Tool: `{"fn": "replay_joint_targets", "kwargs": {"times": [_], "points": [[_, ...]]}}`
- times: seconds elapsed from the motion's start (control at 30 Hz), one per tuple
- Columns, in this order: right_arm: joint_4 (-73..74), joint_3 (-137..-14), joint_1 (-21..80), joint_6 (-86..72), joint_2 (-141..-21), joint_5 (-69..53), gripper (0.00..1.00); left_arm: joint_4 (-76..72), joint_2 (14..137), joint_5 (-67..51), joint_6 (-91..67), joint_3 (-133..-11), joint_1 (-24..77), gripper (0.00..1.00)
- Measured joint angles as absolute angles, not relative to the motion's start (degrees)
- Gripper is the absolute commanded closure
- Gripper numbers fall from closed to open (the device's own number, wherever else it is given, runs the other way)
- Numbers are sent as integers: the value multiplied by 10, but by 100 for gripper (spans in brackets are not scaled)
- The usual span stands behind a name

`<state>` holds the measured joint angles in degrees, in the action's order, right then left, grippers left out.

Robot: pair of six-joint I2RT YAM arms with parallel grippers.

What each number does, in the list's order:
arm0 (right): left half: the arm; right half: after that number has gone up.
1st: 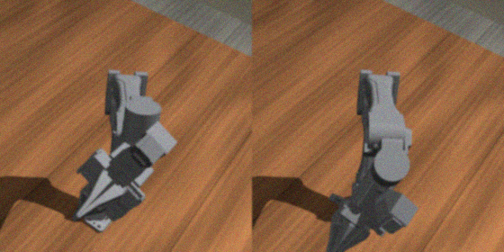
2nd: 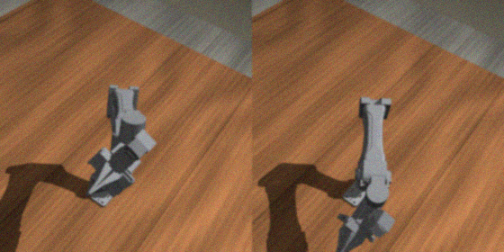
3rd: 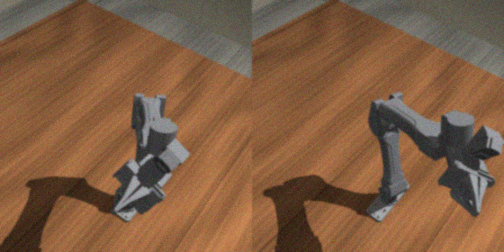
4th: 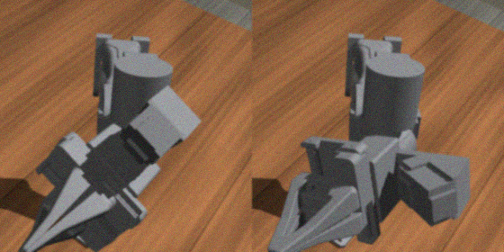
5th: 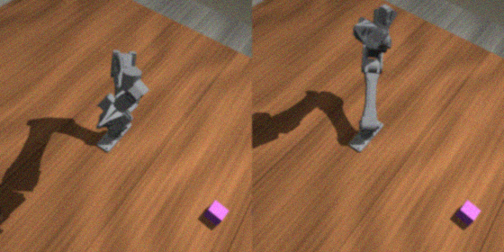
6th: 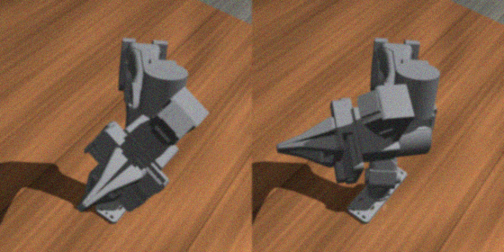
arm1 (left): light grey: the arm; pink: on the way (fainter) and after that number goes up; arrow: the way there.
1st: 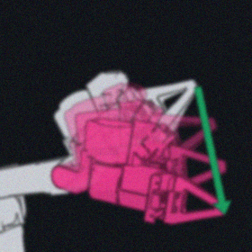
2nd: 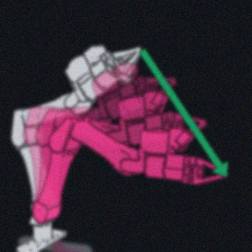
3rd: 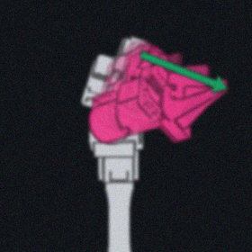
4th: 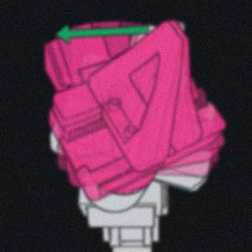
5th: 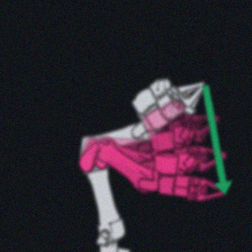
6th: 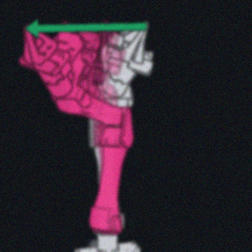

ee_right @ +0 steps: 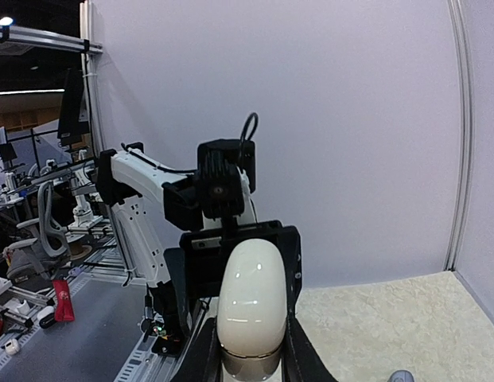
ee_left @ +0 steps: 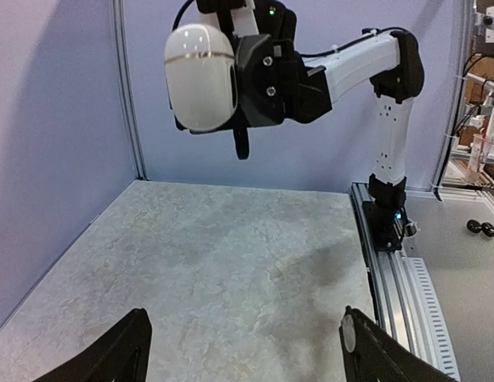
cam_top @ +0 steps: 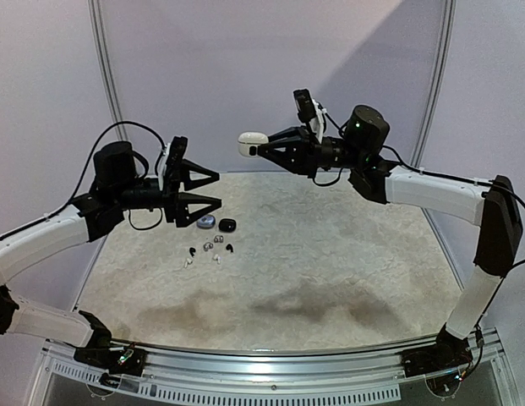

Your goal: Insert the wireless bluetooth earbuds into the charging case

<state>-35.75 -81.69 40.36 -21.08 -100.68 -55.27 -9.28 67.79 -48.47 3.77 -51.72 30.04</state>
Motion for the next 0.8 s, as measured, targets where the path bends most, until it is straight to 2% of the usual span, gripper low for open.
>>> {"fn": "replay_joint_targets", "kwargs": {"times": [0.13,0.23,0.37,0.47,0.53,0.8], "points": [[-432,-790,404,-229,-1011,-561,100,-204,679,-464,18,-459,319,15],[-461,-789,404,-236,-1023,-561,100,-285,677,-415,16,-420,344,9],[-464,-787,410,-230,-1033,-556,100,-349,659,-347,-7,-360,370,6],[-434,-787,425,-197,-1034,-543,100,-377,634,-309,-18,-317,371,11],[-415,-788,439,-176,-1034,-537,100,-391,615,-294,-22,-296,367,23],[-386,-804,481,-139,-1060,-525,100,-446,567,-314,-70,-263,334,21]]}}
